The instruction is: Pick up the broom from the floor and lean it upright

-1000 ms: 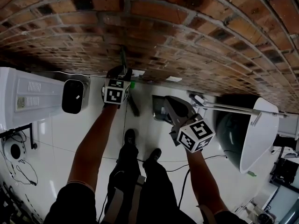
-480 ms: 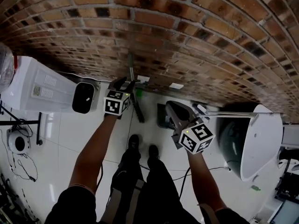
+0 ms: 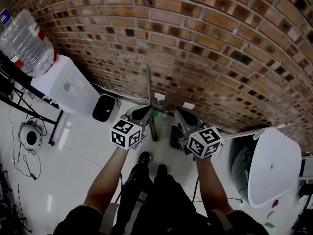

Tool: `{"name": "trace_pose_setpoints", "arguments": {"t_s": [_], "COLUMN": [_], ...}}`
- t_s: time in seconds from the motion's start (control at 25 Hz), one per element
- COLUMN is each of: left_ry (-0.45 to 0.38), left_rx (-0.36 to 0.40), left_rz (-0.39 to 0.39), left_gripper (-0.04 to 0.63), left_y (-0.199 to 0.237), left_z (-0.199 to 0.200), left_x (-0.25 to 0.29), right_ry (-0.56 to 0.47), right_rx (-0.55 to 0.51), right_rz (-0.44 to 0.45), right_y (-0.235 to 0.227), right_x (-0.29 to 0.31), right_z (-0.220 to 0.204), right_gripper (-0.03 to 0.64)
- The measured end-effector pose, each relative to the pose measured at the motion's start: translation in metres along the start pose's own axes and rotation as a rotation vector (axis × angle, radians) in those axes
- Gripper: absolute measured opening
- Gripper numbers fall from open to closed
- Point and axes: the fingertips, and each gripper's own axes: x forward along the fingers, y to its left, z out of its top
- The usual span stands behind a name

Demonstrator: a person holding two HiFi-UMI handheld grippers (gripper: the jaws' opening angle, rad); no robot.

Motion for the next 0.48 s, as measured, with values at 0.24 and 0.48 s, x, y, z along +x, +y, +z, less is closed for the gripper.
{"name": "trace_pose_setpoints", "arguments": {"t_s": [0.24,0.48], "left_ry": [-0.109,-0.144], "left_rx": [0.035,0.056], "left_rz": [-0.018,-0.007], "left_gripper": [0.0,0.0], "left_y": [-0.056,-0.077], "left_z": [0.048,0.07], "left_x": [-0.041,-0.066], "right_ry": [-0.051,-0.082], "right_rx": [-0.067,-0.098], "right_rz": [0.066,0.106], "right_y": [0.031,0.06], "right_x": [-0.017,-0.029], "right_z": [0.022,0.038], "right_gripper": [0.005,0.005]}}
